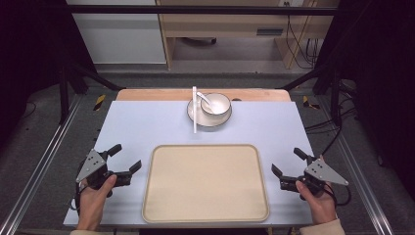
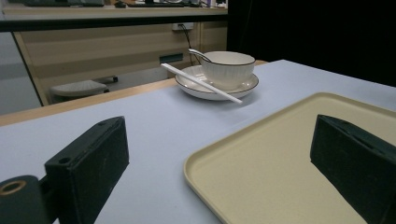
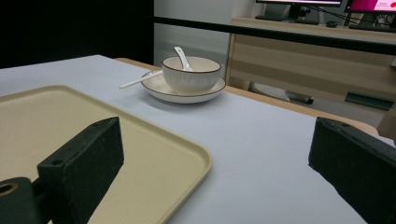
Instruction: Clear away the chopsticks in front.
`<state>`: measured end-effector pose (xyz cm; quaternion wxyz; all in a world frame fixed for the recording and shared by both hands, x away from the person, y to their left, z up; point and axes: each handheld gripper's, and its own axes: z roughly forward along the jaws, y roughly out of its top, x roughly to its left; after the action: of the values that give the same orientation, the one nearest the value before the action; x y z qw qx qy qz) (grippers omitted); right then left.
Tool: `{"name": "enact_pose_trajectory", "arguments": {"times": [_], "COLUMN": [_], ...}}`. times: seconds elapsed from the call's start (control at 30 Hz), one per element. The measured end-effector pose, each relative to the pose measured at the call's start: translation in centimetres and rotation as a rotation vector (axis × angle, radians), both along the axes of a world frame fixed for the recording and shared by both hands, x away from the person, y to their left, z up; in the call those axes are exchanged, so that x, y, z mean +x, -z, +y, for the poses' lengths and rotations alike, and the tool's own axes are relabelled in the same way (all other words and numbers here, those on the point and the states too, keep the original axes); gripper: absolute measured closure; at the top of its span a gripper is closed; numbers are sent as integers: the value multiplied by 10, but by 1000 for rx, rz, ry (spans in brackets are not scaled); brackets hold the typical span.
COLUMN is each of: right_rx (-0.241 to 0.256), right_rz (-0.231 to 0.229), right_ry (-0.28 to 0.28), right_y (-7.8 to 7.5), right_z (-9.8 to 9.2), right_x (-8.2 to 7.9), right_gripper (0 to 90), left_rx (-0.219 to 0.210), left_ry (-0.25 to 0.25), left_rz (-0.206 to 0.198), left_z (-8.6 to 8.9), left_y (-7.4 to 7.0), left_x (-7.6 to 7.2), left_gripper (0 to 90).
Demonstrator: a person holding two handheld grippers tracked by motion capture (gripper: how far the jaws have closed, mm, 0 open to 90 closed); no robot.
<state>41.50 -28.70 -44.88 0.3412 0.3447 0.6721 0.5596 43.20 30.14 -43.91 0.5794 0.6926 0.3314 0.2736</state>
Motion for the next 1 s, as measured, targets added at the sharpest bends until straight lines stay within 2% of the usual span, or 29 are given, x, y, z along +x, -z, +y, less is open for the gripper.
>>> {"name": "enact_pose_trajectory", "arguments": {"times": [0.23, 0.27, 0.37, 0.43, 0.5, 0.53, 0.57, 0.6, 0.73, 0.8, 0.87, 0.9, 0.93, 1.0], "right_rx": [-29, -30, -32, -29, -32, -32, -30, -24, -30, -41, -43, -43, -40, -38], "right_rz": [8, 7, 13, 19, 31, 31, 41, 49, 53, 53, 54, 54, 54, 54], "right_ry": [13, 14, 16, 20, 32, 32, 38, 43, 31, 21, 15, 15, 11, 9], "right_y": [1, 1, 2, 2, 3, 3, 4, 4, 5, 5, 5, 5, 4, 4], "right_z": [3, 3, 4, 5, 6, 6, 6, 8, 12, 14, 15, 15, 15, 14], "right_x": [-2, -2, -3, -4, -3, -3, -3, -2, -3, -3, -3, -3, -4, -5], "right_gripper": [33, 33, 29, 24, 23, 23, 22, 21, 22, 23, 23, 23, 23, 23], "left_rx": [5, 22, 31, 76, 79, 79, 91, 124, 174, 235, 237, 237, 266, 292], "left_ry": [15, 20, 18, 6, 10, 10, 10, 12, 67, 87, 130, 130, 145, 150], "left_rz": [34, 43, 55, 70, 67, 67, 72, 72, 94, 76, 71, 71, 75, 82], "left_z": [-6, -10, -17, -34, -45, -45, -51, -62, -92, -113, -134, -134, -151, -164], "left_y": [3, 1, -3, -13, -20, -20, -23, -31, -48, -58, -69, -69, -77, -83], "left_x": [0, 0, 2, 7, 12, 12, 16, 27, 53, 62, 71, 71, 82, 93], "left_gripper": [37, 37, 40, 44, 46, 46, 46, 49, 49, 44, 45, 45, 46, 50]}}
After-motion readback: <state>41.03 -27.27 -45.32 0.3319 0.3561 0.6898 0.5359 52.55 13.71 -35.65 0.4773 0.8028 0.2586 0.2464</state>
